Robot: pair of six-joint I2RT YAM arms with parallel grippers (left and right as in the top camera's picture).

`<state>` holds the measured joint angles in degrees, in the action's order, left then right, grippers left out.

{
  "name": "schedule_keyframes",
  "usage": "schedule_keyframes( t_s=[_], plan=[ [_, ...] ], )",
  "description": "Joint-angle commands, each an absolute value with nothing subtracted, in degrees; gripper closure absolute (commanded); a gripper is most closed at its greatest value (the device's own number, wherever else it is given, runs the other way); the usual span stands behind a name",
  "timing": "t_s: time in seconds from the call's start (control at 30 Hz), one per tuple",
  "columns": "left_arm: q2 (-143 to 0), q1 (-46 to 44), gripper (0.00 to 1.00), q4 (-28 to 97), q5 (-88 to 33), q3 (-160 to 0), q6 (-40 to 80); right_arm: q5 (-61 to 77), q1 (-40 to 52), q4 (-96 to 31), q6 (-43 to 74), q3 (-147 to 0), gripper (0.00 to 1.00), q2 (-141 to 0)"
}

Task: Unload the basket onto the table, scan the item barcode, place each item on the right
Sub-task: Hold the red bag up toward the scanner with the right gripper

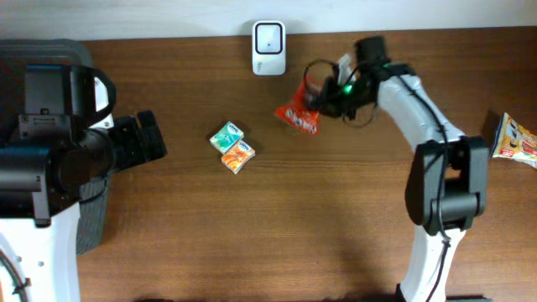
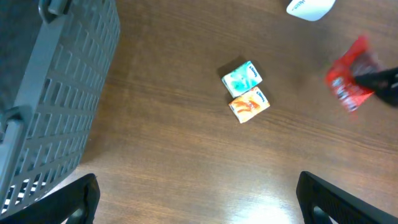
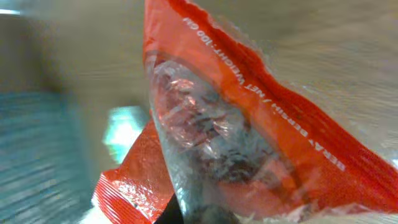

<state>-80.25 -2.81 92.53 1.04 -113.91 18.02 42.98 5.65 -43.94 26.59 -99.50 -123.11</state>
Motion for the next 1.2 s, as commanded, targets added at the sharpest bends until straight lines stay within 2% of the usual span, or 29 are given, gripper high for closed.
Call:
schedule_keyframes(
  t_s=[0.0,0.2,0.37,0.5,0.7,0.83,0.9,1.0,1.17],
  plan=[
    [-80.2,-2.5,0.01,92.5,0.8,-114.3,18.0,68.0,3.8,-45.7,34.3,-102.1,0.96,-122.8],
    [-80.2,-2.5,0.01,92.5,0.8,-114.3,18.0,87.7,4.9,-51.1,45.6,-102.1,0.96,-122.8],
    [-80.2,-2.5,0.01,92.5,0.8,-114.3,18.0,88.9,6.8,-56.4,50.0,-102.1,0.96,-122.8],
    [-80.2,-2.5,0.01,92.5,0.8,-114.3,18.0,89.0,9.3,-60.4,46.8,-102.1,0.96,-122.8],
    [-80.2,-2.5,0.01,92.5,0.8,-114.3,18.0,88.9,12.9,-74.8,35.0,-102.1,0.96,-122.5],
    [-80.2,-2.5,0.01,92.5,0.8,-114.3,18.0,88.9,13.0,-73.8,33.1,-102.1,0.96,-122.5],
    [-80.2,-2.5,0.01,92.5,0.8,-114.3,18.0,88.9,13.0,-70.2,33.0,-102.1,0.96,-122.5],
    [-80.2,-2.5,0.01,92.5,0.8,-114.3,18.0,86.4,13.1,-58.5,33.2,-102.1,0.96,-122.5],
    [-80.2,-2.5,0.01,92.5,0.8,-114.3,18.0,65.6,13.0,-30.9,48.8,-102.1,0.96,-122.5]
  ],
)
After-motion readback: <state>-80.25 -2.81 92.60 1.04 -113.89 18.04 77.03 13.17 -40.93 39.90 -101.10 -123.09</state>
